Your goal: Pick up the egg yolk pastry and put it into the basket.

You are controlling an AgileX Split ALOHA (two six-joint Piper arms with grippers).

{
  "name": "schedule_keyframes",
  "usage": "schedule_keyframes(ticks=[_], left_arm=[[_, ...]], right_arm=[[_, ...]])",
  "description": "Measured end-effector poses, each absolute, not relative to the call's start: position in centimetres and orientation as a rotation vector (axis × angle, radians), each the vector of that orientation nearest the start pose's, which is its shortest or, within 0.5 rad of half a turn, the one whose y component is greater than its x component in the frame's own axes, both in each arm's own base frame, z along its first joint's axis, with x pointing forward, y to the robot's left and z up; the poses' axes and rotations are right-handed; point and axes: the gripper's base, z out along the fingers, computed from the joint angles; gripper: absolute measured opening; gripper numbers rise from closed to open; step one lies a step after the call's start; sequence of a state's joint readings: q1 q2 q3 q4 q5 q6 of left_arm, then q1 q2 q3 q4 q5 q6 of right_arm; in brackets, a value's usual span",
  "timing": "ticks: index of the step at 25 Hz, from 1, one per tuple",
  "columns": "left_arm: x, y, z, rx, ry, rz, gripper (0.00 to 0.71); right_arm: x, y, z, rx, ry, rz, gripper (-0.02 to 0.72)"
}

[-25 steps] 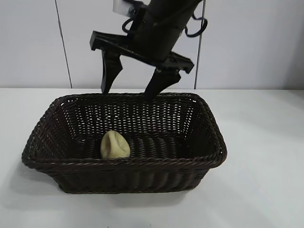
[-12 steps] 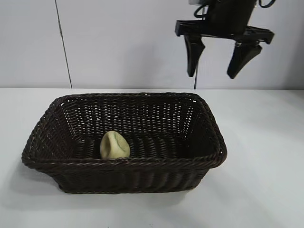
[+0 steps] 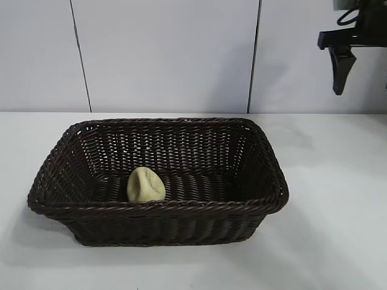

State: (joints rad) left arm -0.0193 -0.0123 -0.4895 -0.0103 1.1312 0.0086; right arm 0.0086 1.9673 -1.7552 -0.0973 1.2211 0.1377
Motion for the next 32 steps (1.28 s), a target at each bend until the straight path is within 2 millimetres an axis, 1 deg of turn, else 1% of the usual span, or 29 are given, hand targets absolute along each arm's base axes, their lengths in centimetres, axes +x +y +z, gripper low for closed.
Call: schedule_keyframes(ticks=[3, 6, 8, 10, 13, 14, 15, 18, 19, 21, 23, 25, 27, 32], left_arm=[[-0.9, -0.1, 26.9, 0.030, 2.113, -0.019, 0.630], [-0.9, -0.1, 26.9, 0.030, 2.113, -0.019, 0.630], [-0.9, -0.1, 26.9, 0.030, 2.113, -0.019, 0.630], [-0.9, -0.1, 26.9, 0.030, 2.113, -0.019, 0.630], [-0.9, -0.1, 26.9, 0.030, 2.113, -0.019, 0.630], [-0.9, -0.1, 26.9, 0.030, 2.113, -0.019, 0.630], [-0.9, -0.1, 26.9, 0.030, 2.113, -0.019, 0.630], [-0.9, -0.1, 26.9, 0.030, 2.113, -0.019, 0.630], [-0.9, -0.1, 26.9, 0.030, 2.113, -0.019, 0.630], [-0.9, -0.1, 26.9, 0.030, 2.113, -0.019, 0.630], [-0.9, -0.1, 26.9, 0.030, 2.113, -0.019, 0.630], [-0.9, -0.1, 26.9, 0.030, 2.113, -0.019, 0.630], [-0.9, -0.1, 26.9, 0.030, 2.113, -0.019, 0.630], [-0.9, -0.1, 26.9, 0.030, 2.113, -0.019, 0.630]], right_arm=[[41.5, -0.9, 27.2, 0.170, 2.905, -0.109, 0.579], [40.6, -0.5, 27.0, 0.133, 2.930, -0.068, 0.579], [39.2, -0.4, 27.0, 0.123, 2.954, -0.056, 0.579], [37.3, -0.3, 26.7, 0.113, 2.990, -0.053, 0.579], [33.6, -0.3, 27.3, 0.103, 3.014, -0.056, 0.579], [32.3, -0.3, 27.1, 0.103, 3.029, -0.057, 0.579], [31.0, -0.3, 27.5, 0.104, 3.025, -0.055, 0.579], [26.4, -0.3, 27.7, 0.104, 3.037, -0.054, 0.579], [24.9, -0.3, 28.0, 0.103, 3.024, -0.053, 0.579], [21.9, -0.3, 27.8, 0.103, 3.010, -0.052, 0.579], [19.0, -0.3, 27.9, 0.101, 2.955, -0.048, 0.579], [16.5, -0.3, 27.5, 0.098, 2.892, -0.043, 0.579], [14.2, -0.3, 27.3, 0.094, 2.793, -0.036, 0.579], [9.5, -0.3, 26.1, 0.091, 2.645, -0.027, 0.579]])
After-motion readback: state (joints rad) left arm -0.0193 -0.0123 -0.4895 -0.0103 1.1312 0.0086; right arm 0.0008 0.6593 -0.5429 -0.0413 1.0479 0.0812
